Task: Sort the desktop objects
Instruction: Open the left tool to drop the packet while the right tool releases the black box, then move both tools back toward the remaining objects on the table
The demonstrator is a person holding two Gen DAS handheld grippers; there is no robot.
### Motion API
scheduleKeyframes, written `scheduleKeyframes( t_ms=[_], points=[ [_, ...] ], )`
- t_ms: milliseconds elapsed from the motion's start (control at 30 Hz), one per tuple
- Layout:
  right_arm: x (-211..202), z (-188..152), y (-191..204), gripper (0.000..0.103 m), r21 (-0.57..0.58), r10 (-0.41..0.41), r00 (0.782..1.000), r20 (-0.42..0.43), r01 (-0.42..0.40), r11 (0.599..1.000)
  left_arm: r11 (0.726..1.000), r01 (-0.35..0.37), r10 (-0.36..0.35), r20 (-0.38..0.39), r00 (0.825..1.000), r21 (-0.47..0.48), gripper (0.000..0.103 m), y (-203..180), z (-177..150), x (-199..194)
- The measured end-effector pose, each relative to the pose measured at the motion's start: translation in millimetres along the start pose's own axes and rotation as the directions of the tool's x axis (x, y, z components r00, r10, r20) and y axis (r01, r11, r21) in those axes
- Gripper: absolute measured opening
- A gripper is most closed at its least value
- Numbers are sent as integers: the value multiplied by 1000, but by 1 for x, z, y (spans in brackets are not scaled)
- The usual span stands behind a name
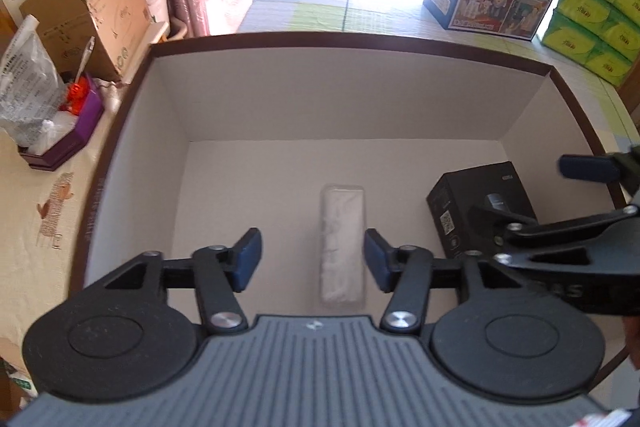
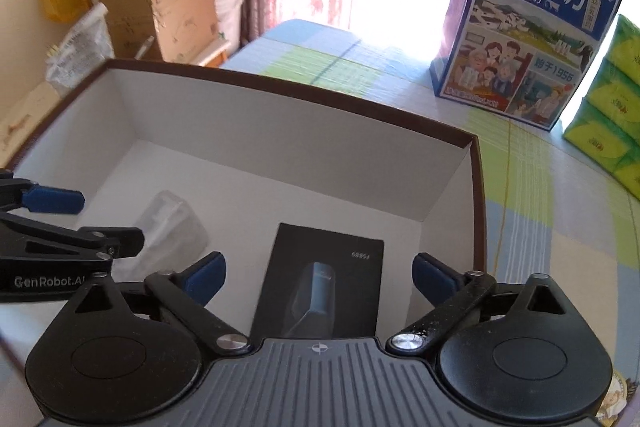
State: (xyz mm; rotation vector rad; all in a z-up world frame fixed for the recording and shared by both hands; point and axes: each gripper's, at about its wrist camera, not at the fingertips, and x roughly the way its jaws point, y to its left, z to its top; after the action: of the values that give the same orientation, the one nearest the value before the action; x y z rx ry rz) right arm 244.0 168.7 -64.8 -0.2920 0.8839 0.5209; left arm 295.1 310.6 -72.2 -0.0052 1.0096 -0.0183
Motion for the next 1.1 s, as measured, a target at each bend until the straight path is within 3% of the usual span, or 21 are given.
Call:
scheduleKeyframes(
  t_ms=[167,333,533,1100],
  points=[
    [-24,-11,-6,101,19,38,999,17,-38,999,1000,-9,9,26,1000,3,76,6,-8,-22],
    [-44,-21,-11,101,48,63,998,27,-64,997,1000,-11,11,48,999,-11,83,8,-16,-43],
    [-67,-34,-12,101,55,69,997,35,-70,996,1000,-14,15,78,997,-12,89,2,-27,-69],
    [-115,-63,-14,101,58,103,992,67,-107,993,999,-43,43,129,991,3,90,-20,-56,-120]
  ],
)
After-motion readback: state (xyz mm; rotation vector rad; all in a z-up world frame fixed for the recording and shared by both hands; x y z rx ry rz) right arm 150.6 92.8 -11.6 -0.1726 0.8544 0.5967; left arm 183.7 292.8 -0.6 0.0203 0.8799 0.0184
